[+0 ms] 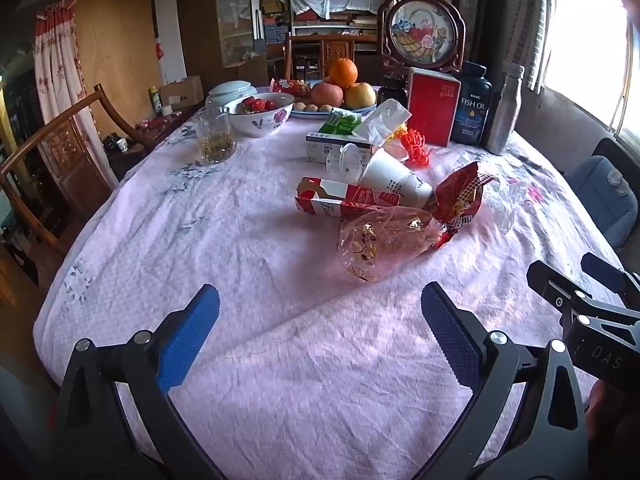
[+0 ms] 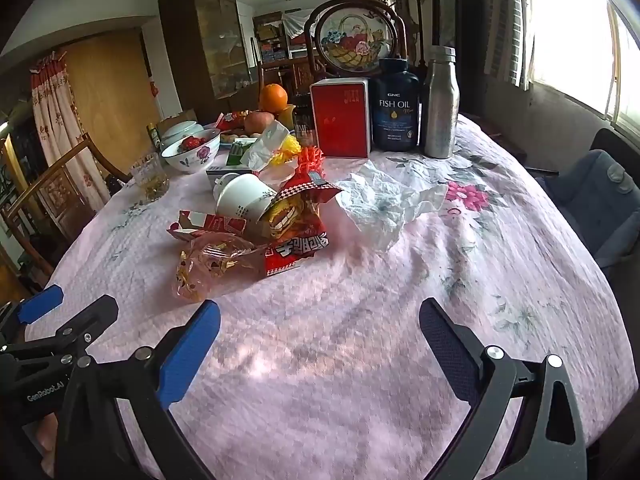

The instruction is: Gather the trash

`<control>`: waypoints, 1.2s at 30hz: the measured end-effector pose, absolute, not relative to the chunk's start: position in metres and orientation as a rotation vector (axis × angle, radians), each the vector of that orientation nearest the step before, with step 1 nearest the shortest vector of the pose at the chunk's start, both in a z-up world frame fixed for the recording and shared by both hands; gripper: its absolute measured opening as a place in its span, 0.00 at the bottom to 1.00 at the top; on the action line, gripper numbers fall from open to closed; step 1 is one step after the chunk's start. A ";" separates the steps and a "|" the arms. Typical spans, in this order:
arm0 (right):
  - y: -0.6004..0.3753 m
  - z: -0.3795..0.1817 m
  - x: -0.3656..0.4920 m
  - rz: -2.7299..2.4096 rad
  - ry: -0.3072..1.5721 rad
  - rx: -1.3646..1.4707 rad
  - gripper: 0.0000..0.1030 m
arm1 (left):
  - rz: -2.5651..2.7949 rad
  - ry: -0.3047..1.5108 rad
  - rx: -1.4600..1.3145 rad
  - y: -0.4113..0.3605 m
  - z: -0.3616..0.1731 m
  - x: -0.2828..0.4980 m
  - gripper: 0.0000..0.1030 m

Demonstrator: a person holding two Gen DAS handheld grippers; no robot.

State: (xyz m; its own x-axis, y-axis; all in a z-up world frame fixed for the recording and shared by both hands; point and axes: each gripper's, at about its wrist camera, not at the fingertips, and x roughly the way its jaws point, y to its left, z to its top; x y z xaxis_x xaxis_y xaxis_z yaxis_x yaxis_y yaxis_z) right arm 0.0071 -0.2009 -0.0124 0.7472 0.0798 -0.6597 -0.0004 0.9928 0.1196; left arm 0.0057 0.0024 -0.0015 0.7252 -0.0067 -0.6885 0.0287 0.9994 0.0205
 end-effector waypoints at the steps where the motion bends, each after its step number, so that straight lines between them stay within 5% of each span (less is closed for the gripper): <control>1: -0.201 -0.013 0.007 0.043 0.724 0.116 0.95 | -0.023 0.761 0.025 0.003 -0.001 0.005 0.94; 36: -0.205 -0.015 0.003 0.054 0.732 0.122 0.95 | 0.015 0.756 0.017 0.003 -0.003 0.000 0.94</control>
State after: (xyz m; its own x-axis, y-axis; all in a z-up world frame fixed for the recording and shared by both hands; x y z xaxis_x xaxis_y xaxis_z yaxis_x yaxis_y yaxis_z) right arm 0.0028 -0.2046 -0.0147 0.7429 0.0914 -0.6631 -0.0064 0.9915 0.1296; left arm -0.0003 0.0032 -0.0033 0.7272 0.0200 -0.6861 -0.0075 0.9997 0.0211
